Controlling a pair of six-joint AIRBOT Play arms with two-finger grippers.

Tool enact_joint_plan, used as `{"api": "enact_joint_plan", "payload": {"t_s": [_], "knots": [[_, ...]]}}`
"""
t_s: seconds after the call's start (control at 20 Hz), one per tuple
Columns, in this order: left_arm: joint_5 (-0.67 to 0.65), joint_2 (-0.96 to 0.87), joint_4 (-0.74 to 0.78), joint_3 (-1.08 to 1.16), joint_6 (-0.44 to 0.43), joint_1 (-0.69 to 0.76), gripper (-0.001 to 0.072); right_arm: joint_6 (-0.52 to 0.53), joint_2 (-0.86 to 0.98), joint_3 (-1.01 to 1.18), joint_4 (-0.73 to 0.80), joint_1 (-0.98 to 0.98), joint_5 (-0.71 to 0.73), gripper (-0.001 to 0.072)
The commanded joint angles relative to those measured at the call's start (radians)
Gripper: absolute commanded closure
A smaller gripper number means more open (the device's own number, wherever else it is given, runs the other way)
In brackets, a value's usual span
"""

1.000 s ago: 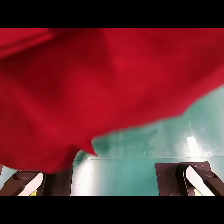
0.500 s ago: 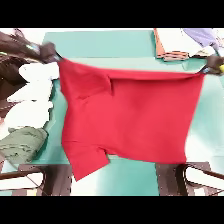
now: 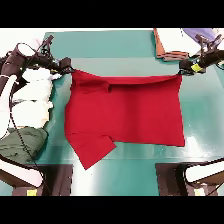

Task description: Fold the shirts.

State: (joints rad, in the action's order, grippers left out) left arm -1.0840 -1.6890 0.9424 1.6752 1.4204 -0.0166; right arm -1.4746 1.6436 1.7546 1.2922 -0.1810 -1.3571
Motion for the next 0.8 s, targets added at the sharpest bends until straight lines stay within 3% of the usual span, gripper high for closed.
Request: {"api": "enact_joint_plan", "payload": {"t_s": [0.0, 0.15, 0.4, 0.45, 0.5, 0.55, 0.75], "knots": [[-0.158, -0.016, 0.029, 0.019, -0.042, -0.029, 0.0683, 0.004, -0.029, -0.032, 0.073, 0.012, -0.023, 0.0699], [-0.223, -0.016, 0.112, -0.041, -0.042, -0.020, 0.0683, 0.011, -0.096, -0.206, 0.071, 0.005, -0.006, 0.0698], [-0.175, -0.016, 0.113, -0.195, -0.041, 0.012, 0.0681, 0.009, -0.159, -0.428, 0.060, 0.023, 0.076, 0.0691], [-0.168, -0.016, 0.112, -0.209, -0.035, 0.018, 0.0570, 0.009, -0.159, -0.440, 0.061, 0.023, 0.076, 0.0567], [-0.163, -0.016, 0.112, -0.214, -0.010, 0.023, 0.0223, 0.009, -0.159, -0.441, 0.061, 0.022, 0.068, 0.0342], [-0.170, -0.013, 0.113, -0.212, 0.017, 0.021, 0.0161, 0.009, -0.160, -0.431, 0.061, 0.019, 0.048, 0.0325], [-0.277, 0.133, 0.243, -0.307, 0.027, 0.029, 0.0160, 0.010, -0.246, -0.385, 0.061, 0.021, -0.084, 0.0327]]}}
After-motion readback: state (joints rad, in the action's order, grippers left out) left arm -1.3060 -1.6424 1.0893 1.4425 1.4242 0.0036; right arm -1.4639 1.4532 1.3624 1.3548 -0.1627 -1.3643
